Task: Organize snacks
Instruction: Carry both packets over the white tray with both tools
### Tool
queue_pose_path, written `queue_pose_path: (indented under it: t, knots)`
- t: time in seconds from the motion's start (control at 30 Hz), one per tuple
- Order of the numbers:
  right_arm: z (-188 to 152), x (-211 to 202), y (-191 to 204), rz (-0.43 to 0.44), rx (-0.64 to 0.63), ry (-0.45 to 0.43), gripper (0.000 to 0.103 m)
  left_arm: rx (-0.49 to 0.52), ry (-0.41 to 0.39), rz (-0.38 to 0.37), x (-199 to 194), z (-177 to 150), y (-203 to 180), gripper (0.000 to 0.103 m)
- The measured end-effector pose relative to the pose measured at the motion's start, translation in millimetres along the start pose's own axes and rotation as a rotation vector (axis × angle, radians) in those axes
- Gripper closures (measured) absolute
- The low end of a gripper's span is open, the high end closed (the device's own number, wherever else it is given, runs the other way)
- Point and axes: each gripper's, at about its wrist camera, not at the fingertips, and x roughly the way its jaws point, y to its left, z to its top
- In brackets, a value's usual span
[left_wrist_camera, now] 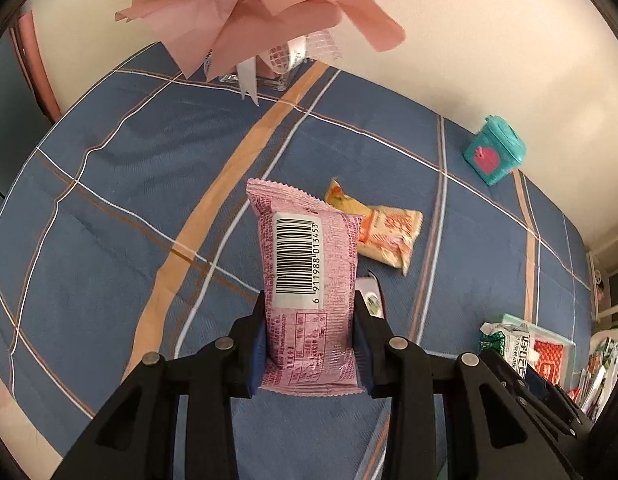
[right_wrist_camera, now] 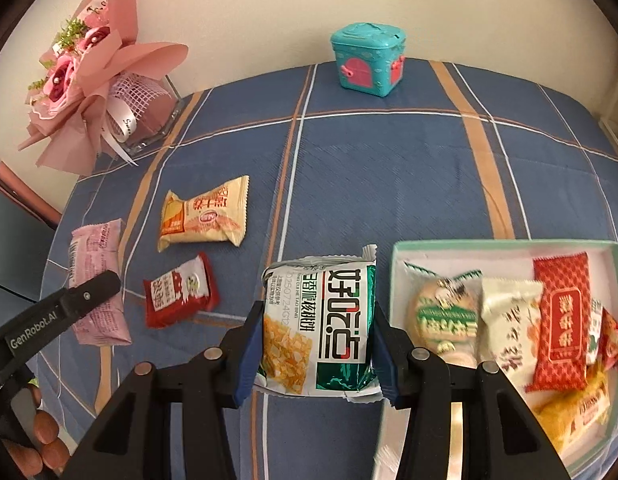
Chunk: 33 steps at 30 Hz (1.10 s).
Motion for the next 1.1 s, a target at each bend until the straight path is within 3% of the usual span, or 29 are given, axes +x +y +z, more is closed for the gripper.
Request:
queue_pose_path:
  t: [0.4,0.83,1.1]
  knots:
    - [-22.8,-43.0,-24.4,0.005,0.052,-0.033,0.051,0.16,-0.007,-0.039,-20.6,-30.8,-71.7,0.065]
    - [-26.8,-61.8,-132.5,-0.073,0.236,-0.027,0.051,0.331,0.019,-0.097,-29.5,-66.4,-182.0,0.065]
    - [-31.2,-72.4,-181.4,-0.094,0.332,-0.041,0.051,0.415,0.049,-0.125,-25.0,-91.5,-225.9,0.064]
